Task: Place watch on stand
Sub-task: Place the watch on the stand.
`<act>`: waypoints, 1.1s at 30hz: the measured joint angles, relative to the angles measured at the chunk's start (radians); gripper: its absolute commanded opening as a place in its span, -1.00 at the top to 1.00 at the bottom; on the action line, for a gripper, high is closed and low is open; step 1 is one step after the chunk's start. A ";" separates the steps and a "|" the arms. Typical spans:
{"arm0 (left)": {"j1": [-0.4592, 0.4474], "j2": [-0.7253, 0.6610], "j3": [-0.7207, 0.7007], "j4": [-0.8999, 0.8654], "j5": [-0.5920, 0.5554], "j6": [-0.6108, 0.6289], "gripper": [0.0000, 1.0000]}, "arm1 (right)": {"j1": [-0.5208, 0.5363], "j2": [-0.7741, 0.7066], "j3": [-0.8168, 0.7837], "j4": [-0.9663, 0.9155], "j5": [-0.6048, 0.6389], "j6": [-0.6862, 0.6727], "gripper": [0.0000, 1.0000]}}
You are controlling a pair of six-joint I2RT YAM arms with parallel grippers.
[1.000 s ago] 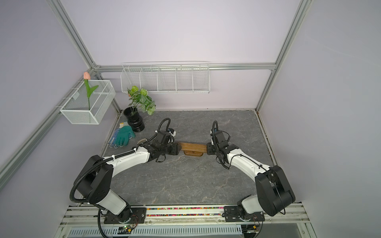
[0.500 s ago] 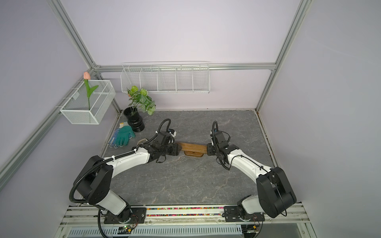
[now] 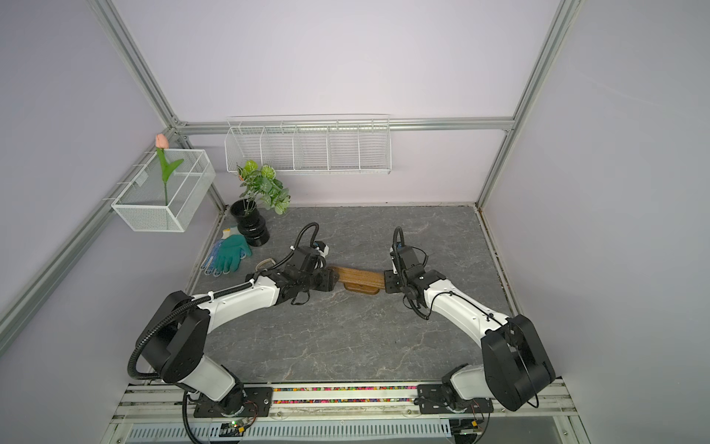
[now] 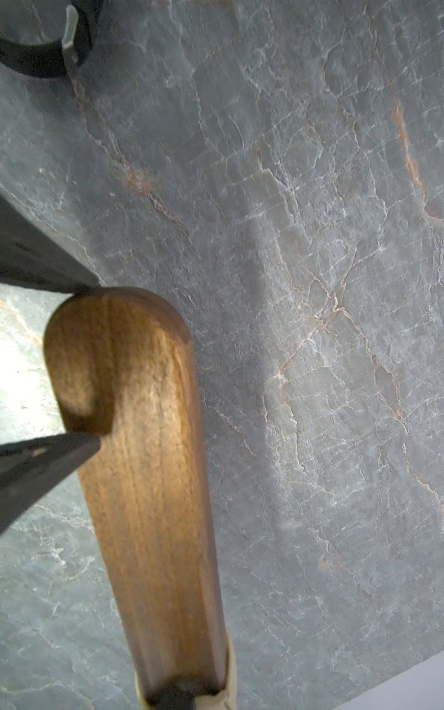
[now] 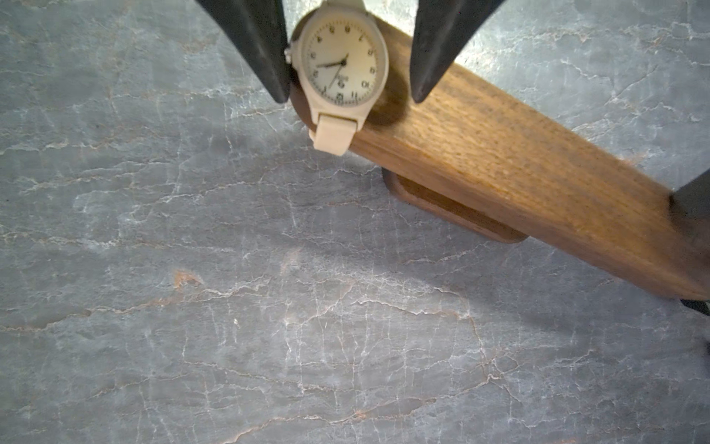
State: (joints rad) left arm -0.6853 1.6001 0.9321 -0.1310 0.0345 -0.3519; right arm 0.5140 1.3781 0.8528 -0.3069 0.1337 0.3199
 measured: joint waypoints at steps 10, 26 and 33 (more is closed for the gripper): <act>-0.022 0.000 -0.001 -0.001 0.028 -0.004 -0.18 | 0.025 -0.012 0.002 -0.020 0.001 -0.006 -0.01; 0.037 -0.109 0.027 -0.043 -0.003 0.012 -0.80 | 0.025 -0.028 0.002 -0.045 0.008 0.003 -0.08; 0.059 0.041 0.205 -0.066 0.065 0.046 -0.79 | 0.025 -0.037 0.002 -0.045 0.006 0.009 -0.07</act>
State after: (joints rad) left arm -0.6262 1.6413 1.1374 -0.1970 0.0998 -0.3061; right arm 0.5392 1.3415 0.8547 -0.3519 0.1398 0.3290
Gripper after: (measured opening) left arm 0.919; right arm 0.539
